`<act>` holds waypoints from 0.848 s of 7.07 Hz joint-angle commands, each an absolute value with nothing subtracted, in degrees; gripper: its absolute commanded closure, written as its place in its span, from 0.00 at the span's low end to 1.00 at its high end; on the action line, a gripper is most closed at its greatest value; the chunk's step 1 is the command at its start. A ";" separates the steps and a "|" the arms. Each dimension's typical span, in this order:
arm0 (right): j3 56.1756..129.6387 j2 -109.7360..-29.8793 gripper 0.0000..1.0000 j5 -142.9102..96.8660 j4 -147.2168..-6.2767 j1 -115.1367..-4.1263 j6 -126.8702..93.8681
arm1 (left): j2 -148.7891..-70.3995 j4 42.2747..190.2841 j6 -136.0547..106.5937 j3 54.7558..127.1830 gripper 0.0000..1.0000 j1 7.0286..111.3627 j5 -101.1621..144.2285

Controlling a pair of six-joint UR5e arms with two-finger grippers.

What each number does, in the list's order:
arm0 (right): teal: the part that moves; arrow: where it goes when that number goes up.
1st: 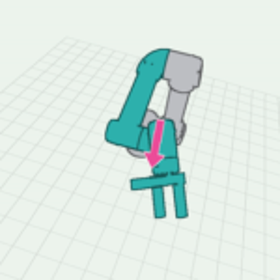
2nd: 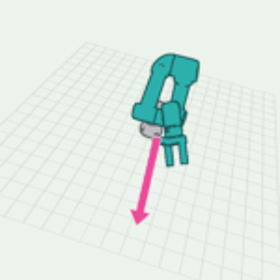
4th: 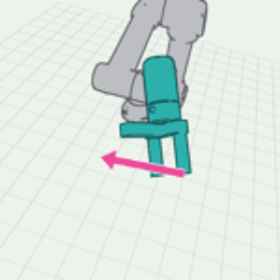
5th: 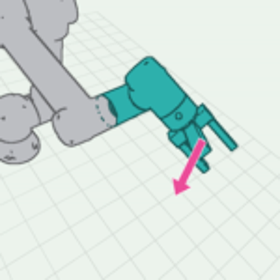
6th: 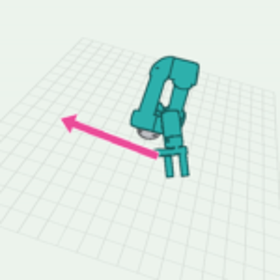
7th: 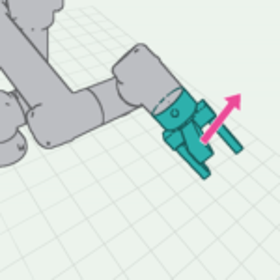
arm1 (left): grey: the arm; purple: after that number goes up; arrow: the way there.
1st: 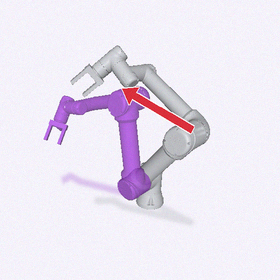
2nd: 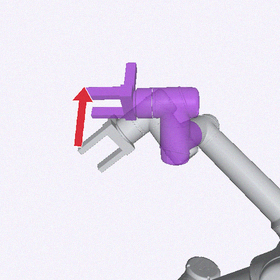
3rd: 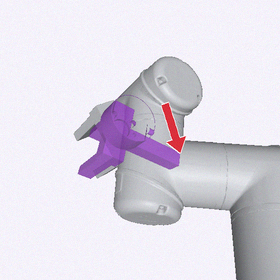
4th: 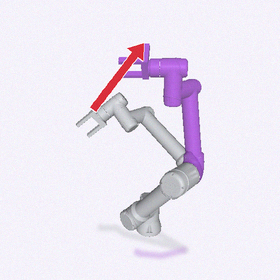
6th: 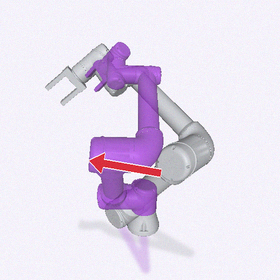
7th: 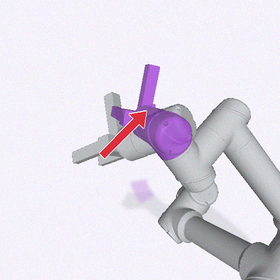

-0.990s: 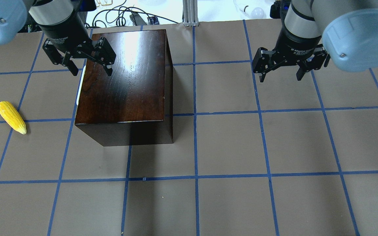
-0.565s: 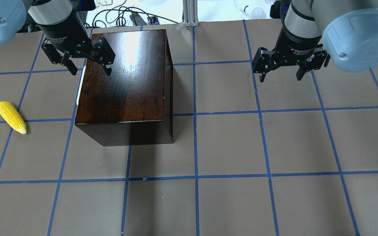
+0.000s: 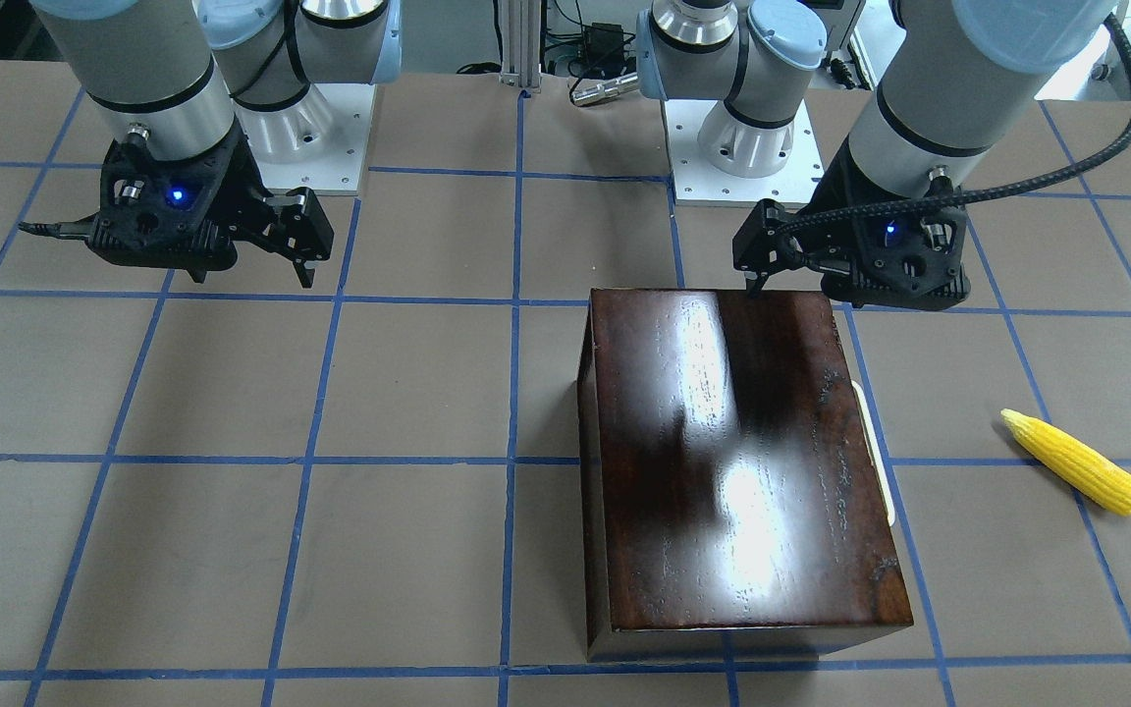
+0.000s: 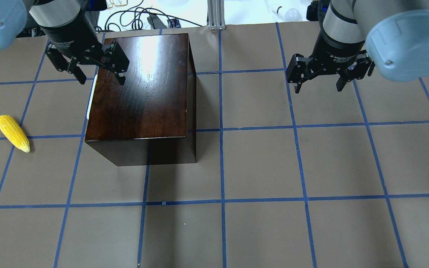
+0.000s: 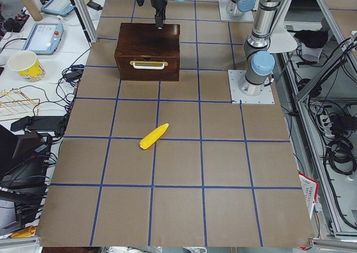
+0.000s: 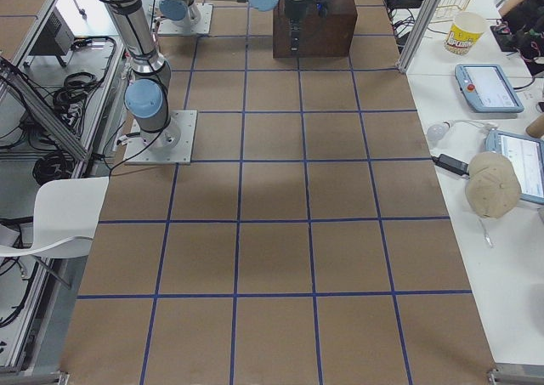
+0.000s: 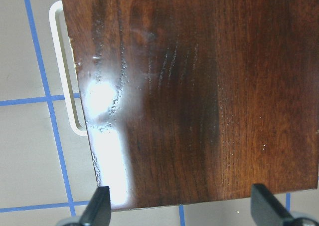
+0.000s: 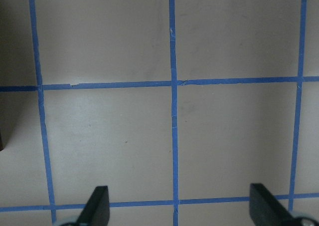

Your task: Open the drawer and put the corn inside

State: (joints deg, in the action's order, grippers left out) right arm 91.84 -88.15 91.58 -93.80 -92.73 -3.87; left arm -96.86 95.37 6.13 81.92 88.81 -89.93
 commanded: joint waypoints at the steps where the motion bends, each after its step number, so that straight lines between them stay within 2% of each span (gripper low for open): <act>1: 91.85 -88.15 0.00 91.58 -93.87 -92.72 -3.87 | -96.86 95.36 6.24 82.00 0.00 88.77 -89.83; 3: 91.85 -88.15 0.00 91.58 -93.78 -92.72 -3.87 | -96.86 95.01 6.24 81.83 0.00 87.64 -89.65; 6: 91.85 -88.15 0.00 91.58 -93.78 -92.72 -3.87 | -96.94 95.10 10.96 80.16 0.00 78.50 -89.03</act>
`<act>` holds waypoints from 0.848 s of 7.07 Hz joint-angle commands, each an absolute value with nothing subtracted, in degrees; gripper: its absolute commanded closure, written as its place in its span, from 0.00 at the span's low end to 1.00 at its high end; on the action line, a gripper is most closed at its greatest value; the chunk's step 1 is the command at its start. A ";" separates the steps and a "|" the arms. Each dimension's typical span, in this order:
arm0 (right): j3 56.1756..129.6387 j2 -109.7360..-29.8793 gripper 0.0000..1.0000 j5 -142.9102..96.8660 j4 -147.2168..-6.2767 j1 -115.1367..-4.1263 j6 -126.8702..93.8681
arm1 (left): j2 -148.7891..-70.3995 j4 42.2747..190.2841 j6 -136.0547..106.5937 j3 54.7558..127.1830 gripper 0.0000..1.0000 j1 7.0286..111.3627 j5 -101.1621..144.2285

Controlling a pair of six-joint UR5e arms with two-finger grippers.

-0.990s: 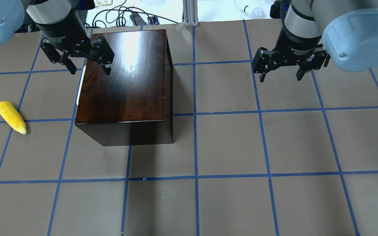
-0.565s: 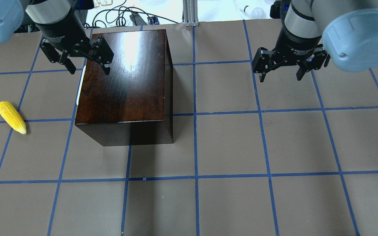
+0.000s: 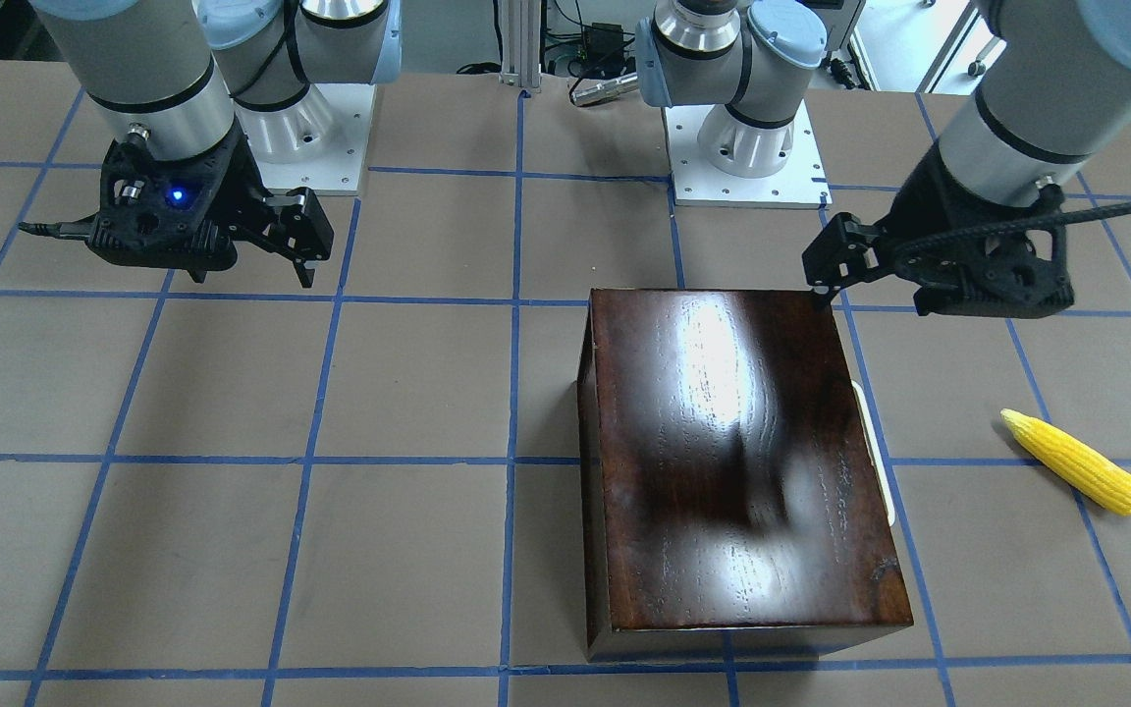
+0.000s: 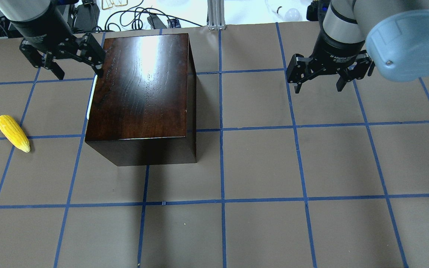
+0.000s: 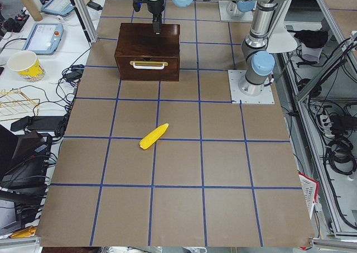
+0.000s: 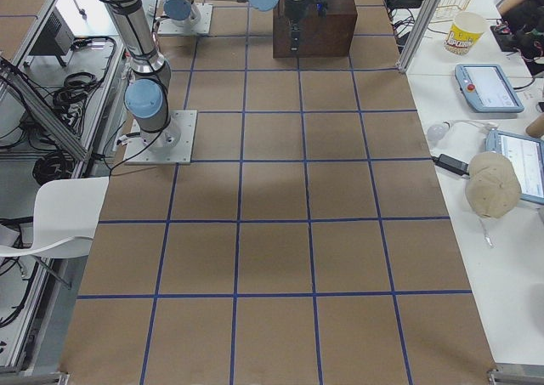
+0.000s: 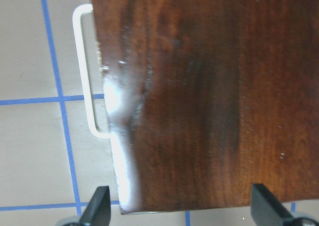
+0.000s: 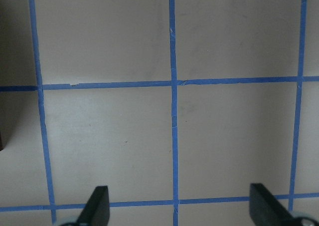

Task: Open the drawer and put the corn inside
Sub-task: 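Move the left gripper around the cabinet toward the white drawer handle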

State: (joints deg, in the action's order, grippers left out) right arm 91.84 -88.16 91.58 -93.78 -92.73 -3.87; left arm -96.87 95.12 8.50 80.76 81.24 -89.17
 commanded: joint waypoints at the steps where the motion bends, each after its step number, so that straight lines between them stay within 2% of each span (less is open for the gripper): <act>1: 91.85 -88.15 0.00 91.58 -93.78 -92.72 -3.87 | -97.29 95.01 15.77 80.07 0.00 75.96 -89.29; 6: 91.85 -88.15 0.00 91.58 -93.87 -92.72 -3.87 | -101.67 91.08 37.41 82.43 0.00 63.73 -83.68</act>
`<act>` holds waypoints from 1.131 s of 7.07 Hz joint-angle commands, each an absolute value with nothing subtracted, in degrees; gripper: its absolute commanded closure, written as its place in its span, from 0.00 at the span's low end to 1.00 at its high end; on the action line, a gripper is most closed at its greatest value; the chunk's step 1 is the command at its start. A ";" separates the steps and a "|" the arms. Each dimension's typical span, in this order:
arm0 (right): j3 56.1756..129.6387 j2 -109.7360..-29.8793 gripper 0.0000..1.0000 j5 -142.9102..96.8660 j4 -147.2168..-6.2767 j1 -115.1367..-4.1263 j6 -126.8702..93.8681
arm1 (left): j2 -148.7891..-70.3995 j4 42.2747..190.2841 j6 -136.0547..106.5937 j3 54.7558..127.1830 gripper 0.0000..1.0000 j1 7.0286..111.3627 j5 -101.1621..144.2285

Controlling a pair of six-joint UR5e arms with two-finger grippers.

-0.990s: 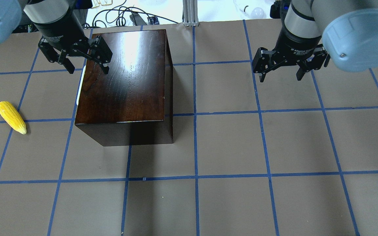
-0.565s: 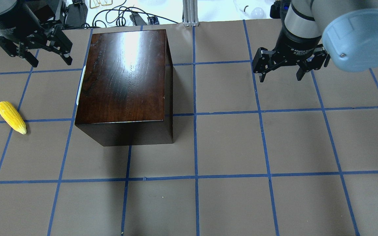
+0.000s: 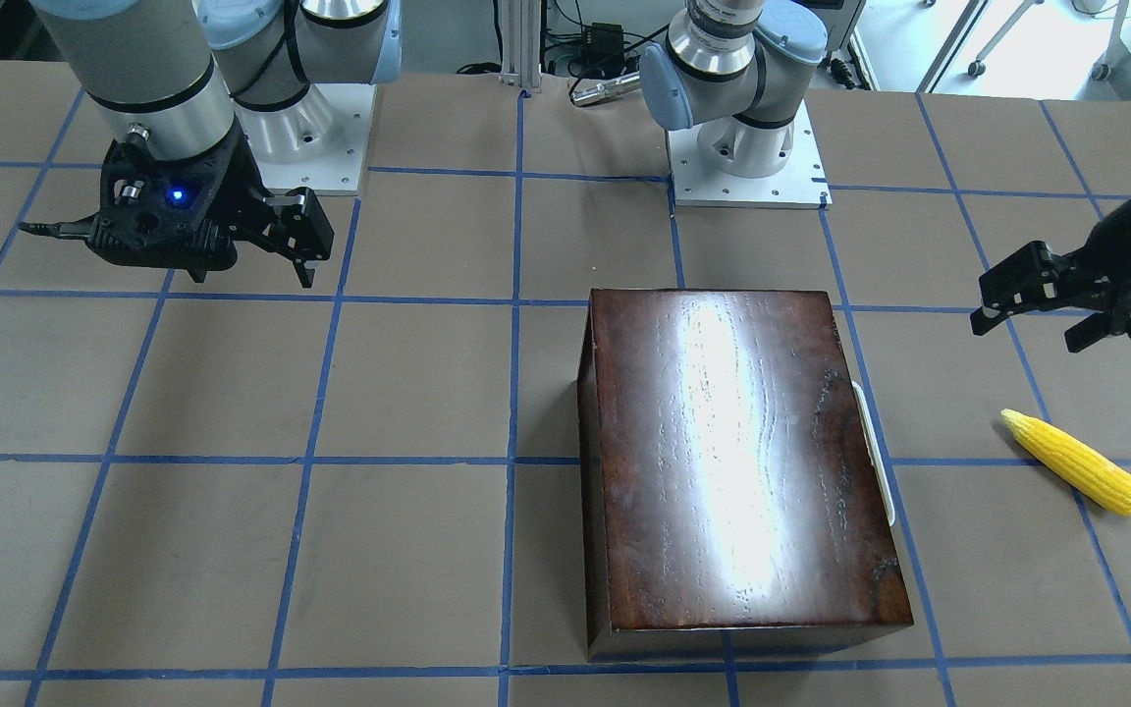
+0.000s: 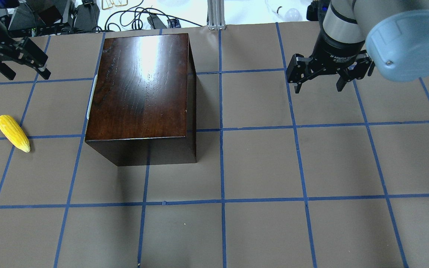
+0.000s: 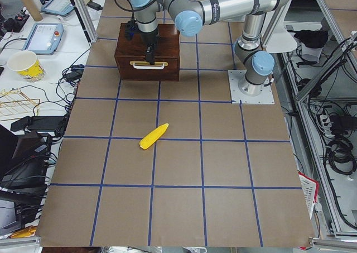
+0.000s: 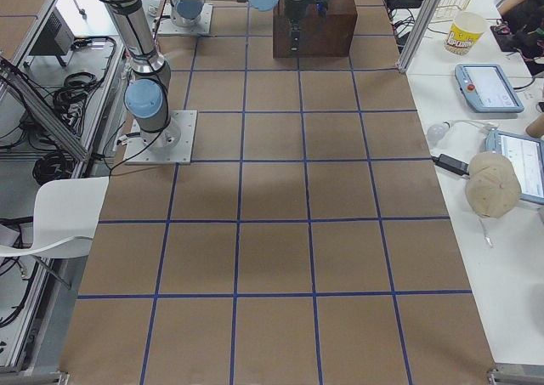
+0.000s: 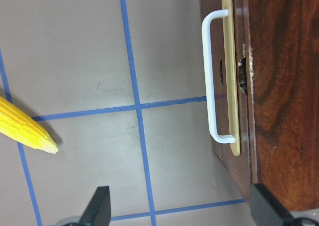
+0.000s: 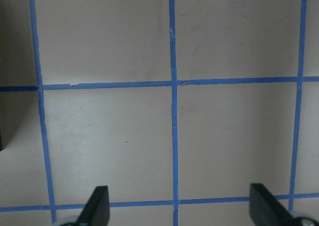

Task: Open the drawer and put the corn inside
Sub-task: 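Move the left gripper around the cabinet toward the white drawer handle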

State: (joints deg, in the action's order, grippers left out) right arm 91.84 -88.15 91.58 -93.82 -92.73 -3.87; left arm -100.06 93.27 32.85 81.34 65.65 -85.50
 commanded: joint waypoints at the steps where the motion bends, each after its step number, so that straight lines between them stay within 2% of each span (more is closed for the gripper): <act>1: 91.85 -88.15 0.00 91.58 -93.78 -92.72 -3.87 | -102.73 89.23 37.96 83.57 0.00 63.63 -83.67; 8: 91.85 -88.15 0.00 91.58 -93.78 -92.72 -3.87 | -109.06 87.28 37.97 84.46 0.00 64.68 -75.16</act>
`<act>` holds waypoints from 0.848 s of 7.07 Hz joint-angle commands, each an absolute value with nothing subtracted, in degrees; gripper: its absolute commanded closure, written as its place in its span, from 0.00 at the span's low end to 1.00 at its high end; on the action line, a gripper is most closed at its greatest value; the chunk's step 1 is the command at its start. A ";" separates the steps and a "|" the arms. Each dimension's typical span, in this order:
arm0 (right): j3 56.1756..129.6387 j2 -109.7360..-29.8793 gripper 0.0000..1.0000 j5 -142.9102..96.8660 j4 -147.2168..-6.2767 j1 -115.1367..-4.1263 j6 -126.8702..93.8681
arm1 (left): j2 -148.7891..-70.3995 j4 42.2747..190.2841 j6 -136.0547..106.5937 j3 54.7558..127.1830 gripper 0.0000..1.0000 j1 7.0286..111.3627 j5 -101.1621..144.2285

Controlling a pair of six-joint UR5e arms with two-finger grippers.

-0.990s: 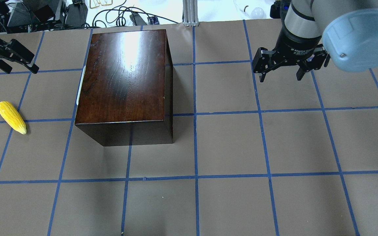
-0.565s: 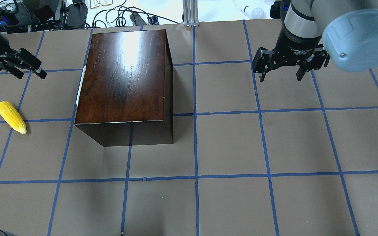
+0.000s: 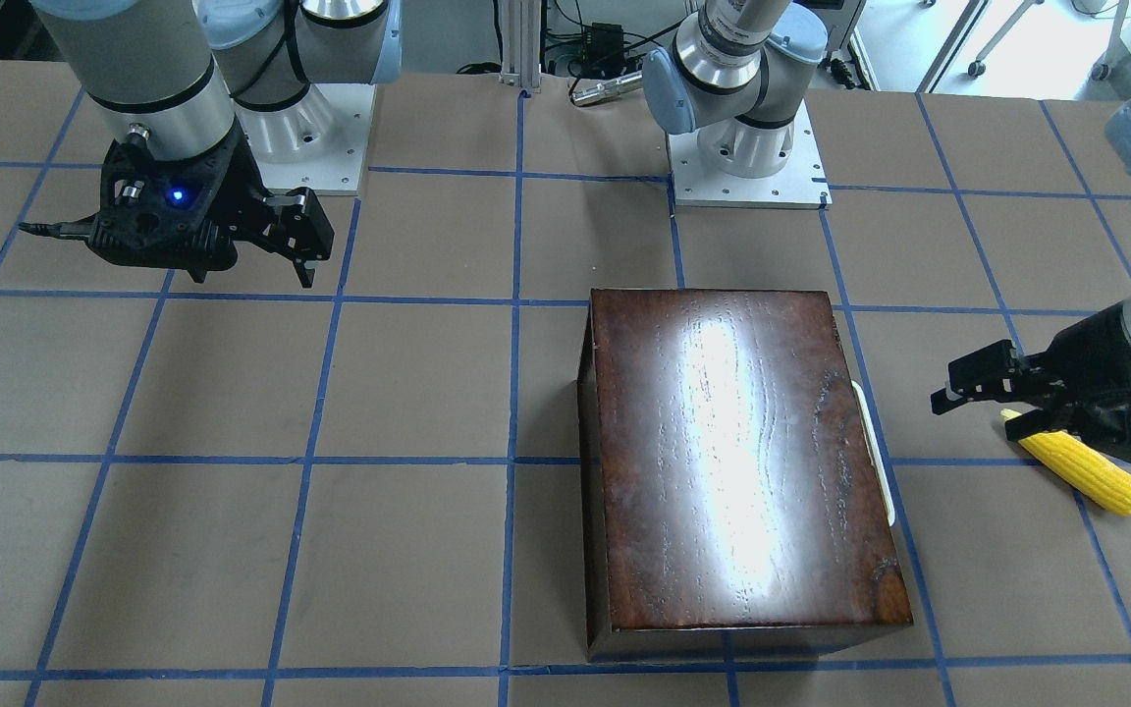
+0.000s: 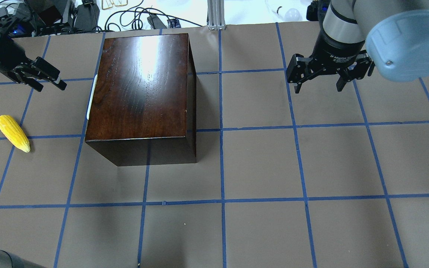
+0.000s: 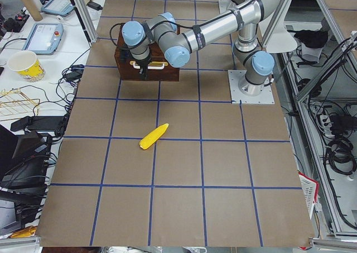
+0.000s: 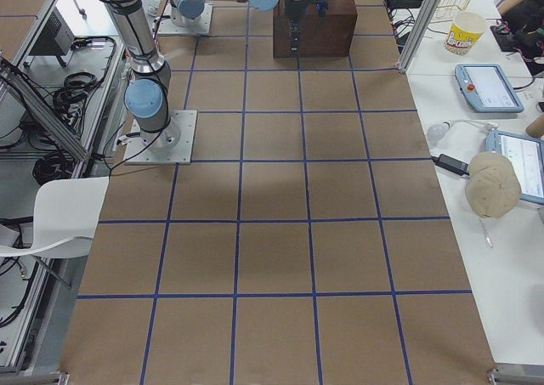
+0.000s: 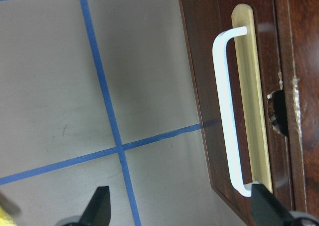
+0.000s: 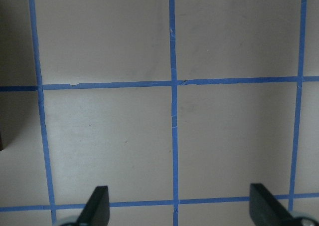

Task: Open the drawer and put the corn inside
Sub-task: 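Move the left gripper around the cabinet toward the white drawer handle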

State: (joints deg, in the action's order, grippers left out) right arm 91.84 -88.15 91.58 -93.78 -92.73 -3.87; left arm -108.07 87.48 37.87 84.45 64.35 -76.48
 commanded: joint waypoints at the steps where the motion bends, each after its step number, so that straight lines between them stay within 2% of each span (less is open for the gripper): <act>1: 91.85 -88.15 0.00 91.58 -93.78 -92.72 -3.87 | -110.03 86.14 38.06 84.46 0.00 64.95 -72.88; 6: 91.85 -88.15 0.00 91.58 -93.78 -92.72 -3.87 | -113.55 84.47 39.64 84.46 0.00 65.83 -72.42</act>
